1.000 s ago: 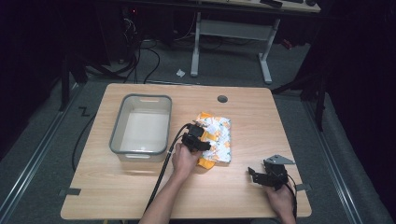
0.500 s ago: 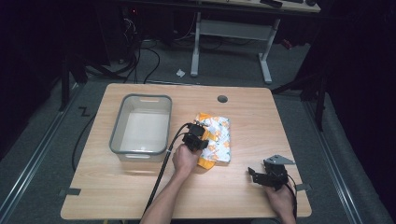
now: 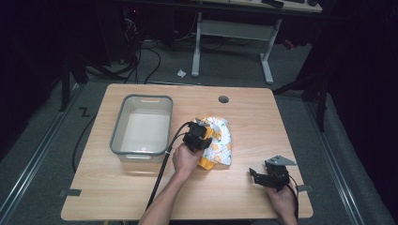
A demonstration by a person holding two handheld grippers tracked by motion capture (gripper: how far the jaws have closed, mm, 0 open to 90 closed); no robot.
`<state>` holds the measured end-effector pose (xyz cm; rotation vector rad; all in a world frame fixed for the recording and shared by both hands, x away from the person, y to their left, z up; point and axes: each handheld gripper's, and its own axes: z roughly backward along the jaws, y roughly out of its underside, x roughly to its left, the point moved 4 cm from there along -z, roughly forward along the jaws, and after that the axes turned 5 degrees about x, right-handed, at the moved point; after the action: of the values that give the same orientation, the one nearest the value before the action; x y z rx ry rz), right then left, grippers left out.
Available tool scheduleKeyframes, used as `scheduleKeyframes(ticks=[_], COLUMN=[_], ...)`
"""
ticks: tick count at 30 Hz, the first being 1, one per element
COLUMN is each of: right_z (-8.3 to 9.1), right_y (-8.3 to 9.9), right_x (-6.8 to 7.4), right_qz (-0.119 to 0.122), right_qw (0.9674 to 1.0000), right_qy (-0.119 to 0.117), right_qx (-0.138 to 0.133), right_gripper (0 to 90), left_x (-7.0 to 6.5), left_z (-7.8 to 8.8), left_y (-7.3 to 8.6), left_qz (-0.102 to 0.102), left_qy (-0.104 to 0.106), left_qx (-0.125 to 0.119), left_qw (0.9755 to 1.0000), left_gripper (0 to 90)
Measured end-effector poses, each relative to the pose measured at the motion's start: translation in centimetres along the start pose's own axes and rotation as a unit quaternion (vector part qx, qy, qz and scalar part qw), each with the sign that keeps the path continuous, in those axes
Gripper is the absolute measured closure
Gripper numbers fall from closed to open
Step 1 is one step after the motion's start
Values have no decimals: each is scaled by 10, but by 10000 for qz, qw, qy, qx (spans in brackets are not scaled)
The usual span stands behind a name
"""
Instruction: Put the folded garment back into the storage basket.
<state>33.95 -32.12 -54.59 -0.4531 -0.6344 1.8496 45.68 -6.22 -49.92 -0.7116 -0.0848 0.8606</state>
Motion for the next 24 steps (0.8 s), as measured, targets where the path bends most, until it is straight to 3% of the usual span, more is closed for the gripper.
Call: scheduleKeyframes(ticks=[11, 24], right_z=[0, 0], right_y=[0, 0], right_x=[0, 0], right_qz=[4, 6], right_qw=[10000, 10000], right_qy=[2, 2], right_qx=[-1, -2], right_gripper=[238, 238], left_x=[-6, -2], left_z=[24, 52], left_y=[-3, -4], left_qz=[-84, -76], left_qy=[195, 282], left_qx=[-308, -559], left_qw=[9993, 9980], left_gripper=[755, 755])
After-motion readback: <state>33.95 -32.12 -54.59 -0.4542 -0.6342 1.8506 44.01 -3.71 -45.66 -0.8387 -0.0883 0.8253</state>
